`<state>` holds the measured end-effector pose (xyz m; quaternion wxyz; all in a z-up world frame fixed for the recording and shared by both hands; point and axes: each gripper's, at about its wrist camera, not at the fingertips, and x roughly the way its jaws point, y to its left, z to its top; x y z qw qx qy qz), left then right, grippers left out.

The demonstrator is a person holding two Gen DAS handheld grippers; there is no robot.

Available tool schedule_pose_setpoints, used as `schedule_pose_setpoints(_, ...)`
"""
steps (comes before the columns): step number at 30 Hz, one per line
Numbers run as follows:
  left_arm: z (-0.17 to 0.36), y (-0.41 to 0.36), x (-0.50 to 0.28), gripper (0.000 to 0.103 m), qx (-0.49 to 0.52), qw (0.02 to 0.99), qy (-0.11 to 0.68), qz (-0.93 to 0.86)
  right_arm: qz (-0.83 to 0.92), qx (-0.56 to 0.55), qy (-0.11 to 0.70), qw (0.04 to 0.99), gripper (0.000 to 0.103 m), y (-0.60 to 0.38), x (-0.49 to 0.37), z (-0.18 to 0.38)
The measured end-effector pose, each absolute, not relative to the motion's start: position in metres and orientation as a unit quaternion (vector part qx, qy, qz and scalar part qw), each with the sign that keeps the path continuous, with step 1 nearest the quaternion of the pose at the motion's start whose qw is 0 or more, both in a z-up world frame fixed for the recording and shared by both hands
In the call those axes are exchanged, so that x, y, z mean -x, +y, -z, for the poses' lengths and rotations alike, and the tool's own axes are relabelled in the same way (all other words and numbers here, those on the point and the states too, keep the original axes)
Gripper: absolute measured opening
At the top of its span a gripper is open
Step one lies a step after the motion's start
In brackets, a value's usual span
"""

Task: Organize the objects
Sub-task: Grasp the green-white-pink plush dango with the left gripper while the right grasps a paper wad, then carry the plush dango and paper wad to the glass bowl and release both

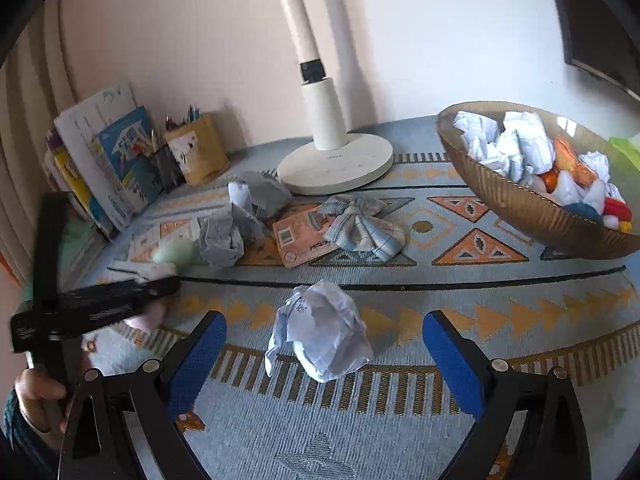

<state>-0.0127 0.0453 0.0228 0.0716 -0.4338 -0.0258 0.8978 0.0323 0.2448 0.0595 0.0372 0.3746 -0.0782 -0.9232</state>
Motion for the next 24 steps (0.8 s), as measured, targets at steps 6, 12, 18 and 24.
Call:
schedule_pose_setpoints(6, -0.029, 0.021, 0.004, 0.045, 0.384, 0.071, -0.088, -0.916, 0.914, -0.404, -0.031, 0.011, 0.096, 0.229, -0.020, -0.051)
schedule_pose_setpoints(12, -0.028, 0.036, 0.002, 0.045, 0.377, 0.074, -0.045, -0.922, 0.910, -0.413, -0.028, 0.012, 0.049, 0.227, -0.018, -0.047)
schedule_pose_setpoints(18, -0.062, 0.056, -0.022, 0.045, 0.364, 0.124, -0.034, -0.922, 0.917, -0.381, -0.103, 0.055, 0.049, 0.251, -0.058, -0.070)
schedule_pose_setpoints(24, -0.116, 0.152, 0.004, 0.045, 0.360, 0.245, -0.022, -0.900, 0.943, -0.303, -0.139, -0.006, 0.049, 0.339, -0.085, -0.144)
